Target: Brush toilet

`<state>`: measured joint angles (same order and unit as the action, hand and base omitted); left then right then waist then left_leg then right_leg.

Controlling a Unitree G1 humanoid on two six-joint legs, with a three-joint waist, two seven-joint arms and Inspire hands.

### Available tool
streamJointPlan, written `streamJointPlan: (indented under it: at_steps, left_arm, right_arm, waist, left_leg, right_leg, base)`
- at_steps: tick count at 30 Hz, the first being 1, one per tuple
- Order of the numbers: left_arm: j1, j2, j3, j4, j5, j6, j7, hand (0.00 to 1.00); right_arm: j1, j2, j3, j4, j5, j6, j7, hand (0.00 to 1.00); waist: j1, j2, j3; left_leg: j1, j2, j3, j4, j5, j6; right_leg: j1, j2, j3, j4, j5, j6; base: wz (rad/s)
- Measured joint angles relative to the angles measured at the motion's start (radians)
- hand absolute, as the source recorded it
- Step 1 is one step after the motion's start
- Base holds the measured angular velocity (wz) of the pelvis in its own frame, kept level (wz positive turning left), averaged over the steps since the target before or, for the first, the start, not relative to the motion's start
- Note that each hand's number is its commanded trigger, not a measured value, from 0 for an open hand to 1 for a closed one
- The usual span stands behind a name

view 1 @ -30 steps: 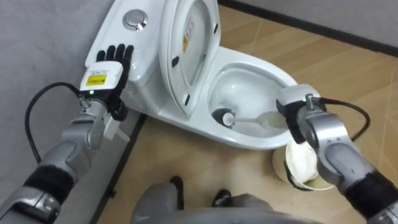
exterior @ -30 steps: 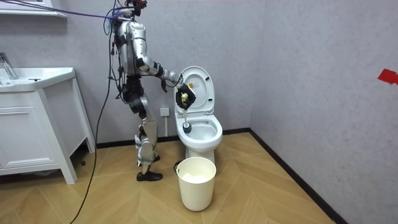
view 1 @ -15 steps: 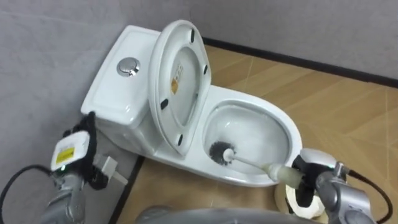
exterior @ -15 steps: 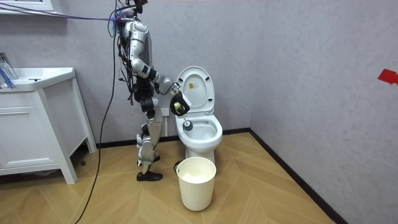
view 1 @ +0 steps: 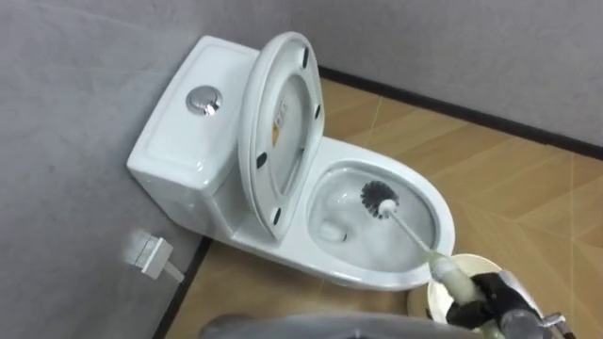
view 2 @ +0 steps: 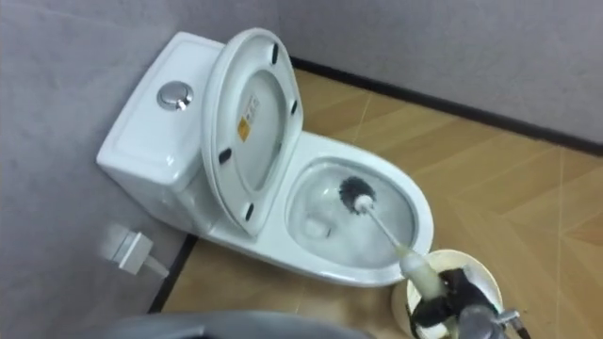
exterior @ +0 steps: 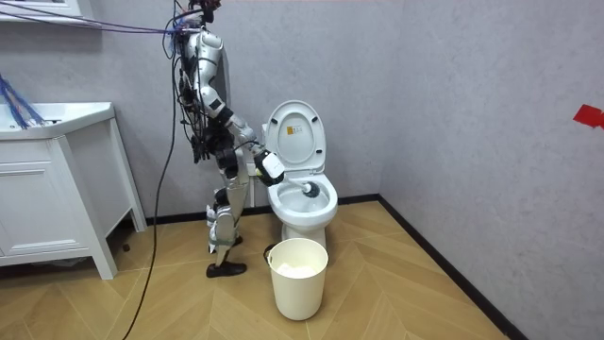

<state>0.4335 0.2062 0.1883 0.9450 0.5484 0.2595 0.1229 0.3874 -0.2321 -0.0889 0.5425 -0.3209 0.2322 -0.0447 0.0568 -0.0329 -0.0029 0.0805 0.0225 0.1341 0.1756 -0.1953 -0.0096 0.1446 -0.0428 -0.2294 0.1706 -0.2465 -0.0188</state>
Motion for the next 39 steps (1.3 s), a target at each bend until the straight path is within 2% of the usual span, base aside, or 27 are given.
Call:
streamJointPlan:
  at_steps: [2, 4, 9, 13, 18, 19, 20, 30, 39]
  left_arm:
    - [0.003, -0.001, 0.023, 0.001, -0.04, 0.01, 0.0, 0.0]
    - [0.001, -0.006, 0.051, -0.002, -0.087, 0.014, 0.0, 0.0]
    - [-0.018, -0.034, 0.113, 0.0, -0.126, 0.005, 0.0, 0.0]
    - [-0.049, -0.06, 0.112, 0.002, -0.126, 0.0, 0.0, 0.0]
    - [-0.093, -0.084, 0.1, 0.019, -0.127, -0.006, 0.0, 0.0]
    - [-0.097, -0.084, 0.095, 0.018, -0.127, -0.009, 0.0, 0.0]
    - [-0.098, -0.083, 0.08, 0.018, -0.127, -0.008, -0.001, 0.0]
    - [-0.097, -0.083, 0.062, 0.047, -0.125, 0.0, -0.026, 0.0]
    - [-0.117, -0.08, 0.021, 0.048, -0.123, -0.006, -0.028, 0.0]
  right_arm:
    - [0.001, 0.0, -0.039, 0.047, 0.106, -0.013, -0.057, 1.0]
    - [-0.002, 0.001, -0.078, 0.089, 0.229, -0.015, -0.113, 1.0]
    - [-0.008, 0.028, -0.132, 0.184, 0.372, -0.041, -0.176, 1.0]
    - [-0.017, 0.063, -0.155, 0.275, 0.431, -0.05, -0.238, 1.0]
    - [-0.053, 0.088, -0.163, 0.38, 0.519, -0.059, -0.27, 1.0]
    - [-0.062, 0.088, -0.163, 0.398, 0.526, -0.059, -0.27, 0.86]
    - [-0.065, 0.088, -0.163, 0.409, 0.527, -0.06, -0.27, 0.0]
    - [-0.092, 0.09, -0.148, 0.536, 0.424, -0.057, -0.242, 0.0]
    - [-0.112, 0.09, -0.123, 0.591, 0.202, -0.057, -0.201, 0.0]
  waist:
    - [-0.016, 0.009, -0.0057]
    - [-0.048, 0.015, -0.0054]
    - [-0.068, 0.014, -0.0044]
    - [-0.086, 0.013, -0.0042]
    - [-0.085, 0.016, -0.0034]
    - [-0.086, 0.017, -0.0036]
    - [-0.092, 0.019, -0.0035]
    - [-0.103, 0.021, -0.0029]
    - [-0.105, 0.017, -0.002]
  left_leg:
    - [0.005, -0.004, 0.007, -0.003, -0.004, 0.005]
    - [0.02, -0.01, 0.019, -0.009, -0.002, 0.007]
    - [0.053, -0.014, 0.054, -0.013, -0.003, 0.007]
    - [0.062, -0.014, 0.055, -0.013, -0.005, 0.007]
    - [0.066, -0.014, 0.056, -0.014, -0.007, 0.006]
    - [0.066, -0.013, 0.056, -0.014, -0.011, 0.005]
    - [0.066, -0.012, 0.055, -0.014, -0.013, 0.005]
    - [0.071, -0.014, 0.058, -0.013, -0.013, 0.006]
    - [0.072, -0.011, 0.06, -0.013, -0.013, 0.006]
  right_leg:
    - [0.0, -0.004, 0.009, 0.001, 0.004, 0.005]
    - [0.001, -0.009, 0.017, 0.003, 0.003, 0.009]
    - [0.012, -0.007, 0.069, -0.001, 0.004, 0.009]
    - [0.013, -0.006, 0.093, -0.003, 0.001, 0.011]
    - [0.012, -0.003, 0.105, -0.003, 0.001, 0.011]
    - [0.012, -0.001, 0.106, -0.003, 0.001, 0.011]
    - [0.012, 0.0, 0.105, -0.003, 0.001, 0.011]
    - [0.014, 0.005, 0.117, -0.001, 0.001, 0.011]
    - [0.013, 0.001, 0.115, 0.001, 0.001, 0.011]
  base:
    - [-0.18]
    - [-0.09]
    - [-0.31]
    - [-0.16]
    - [-0.05]
    - [0.0]
    - [0.0]
    - [0.0]
    - [0.0]
